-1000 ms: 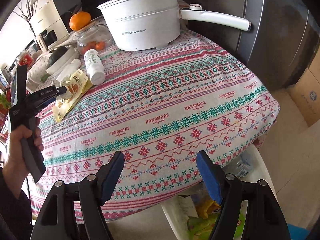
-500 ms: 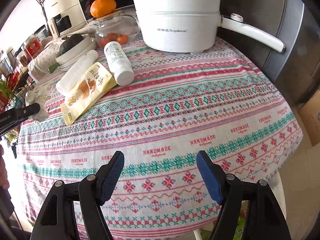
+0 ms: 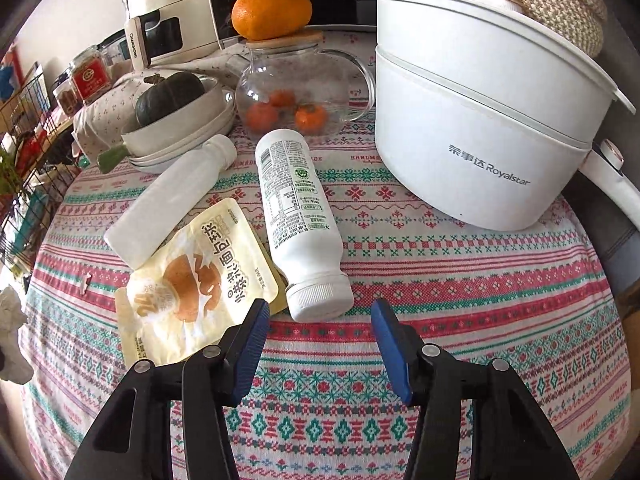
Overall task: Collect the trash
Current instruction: 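Grasp the white plastic bottle by its cap with the right tool, then carry tissue and white bottle to the bin, opening the left tool then the right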
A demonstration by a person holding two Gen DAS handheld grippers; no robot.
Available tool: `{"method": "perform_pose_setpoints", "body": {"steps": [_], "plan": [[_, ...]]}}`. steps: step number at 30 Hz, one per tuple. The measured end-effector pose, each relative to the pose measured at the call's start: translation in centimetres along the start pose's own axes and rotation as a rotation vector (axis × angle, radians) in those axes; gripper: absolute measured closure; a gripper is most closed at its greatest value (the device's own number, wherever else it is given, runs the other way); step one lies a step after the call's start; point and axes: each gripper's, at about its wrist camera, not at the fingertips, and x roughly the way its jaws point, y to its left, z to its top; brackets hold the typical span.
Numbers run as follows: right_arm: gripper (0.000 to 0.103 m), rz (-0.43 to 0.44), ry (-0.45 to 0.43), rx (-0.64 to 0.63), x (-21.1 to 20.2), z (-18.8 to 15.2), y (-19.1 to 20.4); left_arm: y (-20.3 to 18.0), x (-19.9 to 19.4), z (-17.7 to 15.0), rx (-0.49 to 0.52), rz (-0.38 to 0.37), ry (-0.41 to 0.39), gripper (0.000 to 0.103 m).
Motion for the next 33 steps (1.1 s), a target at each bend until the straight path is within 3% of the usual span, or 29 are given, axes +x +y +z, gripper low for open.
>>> {"method": "perform_pose_setpoints", "body": {"steps": [6,12,21,33], "plan": [[0.060,0.014,0.036,-0.031,2.5,0.5,-0.1,-0.5,0.8,-0.2,0.012,0.009,0.023,0.070],[0.060,0.057,0.005,0.026,1.2,-0.6,-0.8,-1.5,1.0,-0.9,0.046,0.007,0.036,0.070],[0.060,0.013,-0.040,-0.055,-7.6,-5.3,-1.1,-4.7,-0.3,-2.6,0.116,-0.036,0.022,0.070],[0.061,-0.086,-0.138,-0.035,-19.4,-13.6,-3.8,-11.1,-2.1,-6.6,0.296,-0.089,-0.008,0.070]]}}
